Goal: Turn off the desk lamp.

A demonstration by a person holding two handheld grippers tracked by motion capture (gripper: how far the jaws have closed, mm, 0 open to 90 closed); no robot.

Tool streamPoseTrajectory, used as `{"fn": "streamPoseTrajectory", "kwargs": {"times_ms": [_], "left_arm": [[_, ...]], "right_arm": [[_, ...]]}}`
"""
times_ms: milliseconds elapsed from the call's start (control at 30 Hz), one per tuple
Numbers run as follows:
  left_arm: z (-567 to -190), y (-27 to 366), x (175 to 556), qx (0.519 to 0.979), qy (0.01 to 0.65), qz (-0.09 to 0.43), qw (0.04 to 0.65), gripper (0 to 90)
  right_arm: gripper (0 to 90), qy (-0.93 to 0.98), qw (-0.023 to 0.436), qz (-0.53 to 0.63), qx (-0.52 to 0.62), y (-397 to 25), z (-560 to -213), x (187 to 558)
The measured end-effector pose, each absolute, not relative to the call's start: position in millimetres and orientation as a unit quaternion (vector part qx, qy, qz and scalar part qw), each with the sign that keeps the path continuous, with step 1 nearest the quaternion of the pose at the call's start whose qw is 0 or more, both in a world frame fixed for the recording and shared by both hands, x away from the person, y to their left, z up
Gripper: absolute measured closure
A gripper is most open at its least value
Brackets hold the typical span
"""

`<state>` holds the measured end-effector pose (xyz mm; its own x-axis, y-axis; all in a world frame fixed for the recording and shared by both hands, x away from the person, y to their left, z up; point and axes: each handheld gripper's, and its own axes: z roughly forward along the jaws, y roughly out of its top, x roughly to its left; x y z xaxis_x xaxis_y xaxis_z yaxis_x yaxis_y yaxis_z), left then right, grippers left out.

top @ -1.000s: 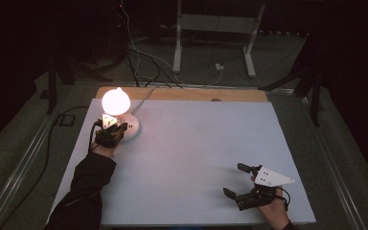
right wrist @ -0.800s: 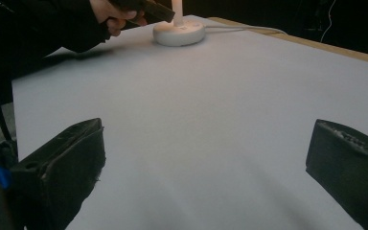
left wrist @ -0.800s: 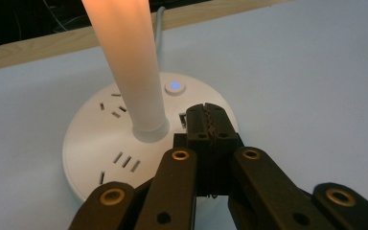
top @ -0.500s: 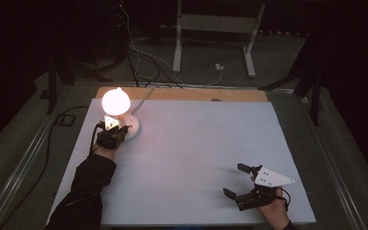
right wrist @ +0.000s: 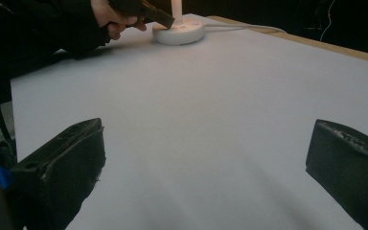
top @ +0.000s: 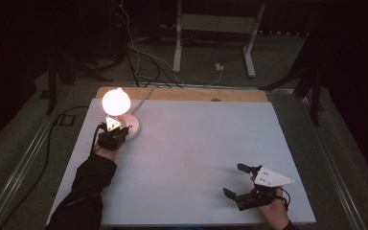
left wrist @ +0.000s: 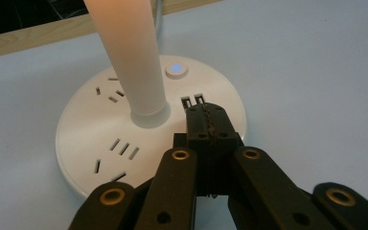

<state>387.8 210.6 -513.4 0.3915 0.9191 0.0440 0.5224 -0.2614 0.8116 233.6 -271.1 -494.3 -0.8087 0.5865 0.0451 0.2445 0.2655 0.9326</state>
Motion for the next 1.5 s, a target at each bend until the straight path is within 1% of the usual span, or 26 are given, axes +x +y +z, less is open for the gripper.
{"fn": "streamPoseTrajectory", "kwargs": {"times_ms": [300, 367, 400, 533, 667, 1033, 1500], "left_arm": [[-513, 212, 389, 0.748, 0.479, 0.267, 0.374, 90.0], [-508, 212, 387, 0.745, 0.478, 0.274, 0.376, 90.0], [-500, 213, 386, 0.739, 0.477, 0.276, 0.387, 90.0], [-490, 214, 383, 0.730, 0.474, 0.282, 0.402, 90.0], [-486, 215, 382, 0.724, 0.473, 0.285, 0.413, 90.0], [-493, 218, 385, 0.727, 0.482, 0.272, 0.407, 90.0], [-505, 216, 388, 0.736, 0.484, 0.270, 0.388, 90.0]], "right_arm": [[0.0, 0.779, 0.155, 0.545, 0.266, -271, -495, 234], [0.0, 0.779, 0.155, 0.545, 0.267, -271, -495, 234], [0.0, 0.779, 0.156, 0.546, 0.267, -271, -494, 234], [0.0, 0.779, 0.155, 0.544, 0.268, -271, -495, 234], [0.0, 0.780, 0.156, 0.545, 0.265, -271, -494, 234], [0.0, 0.779, 0.156, 0.546, 0.266, -271, -495, 234], [0.0, 0.780, 0.154, 0.544, 0.268, -271, -495, 234]]}}
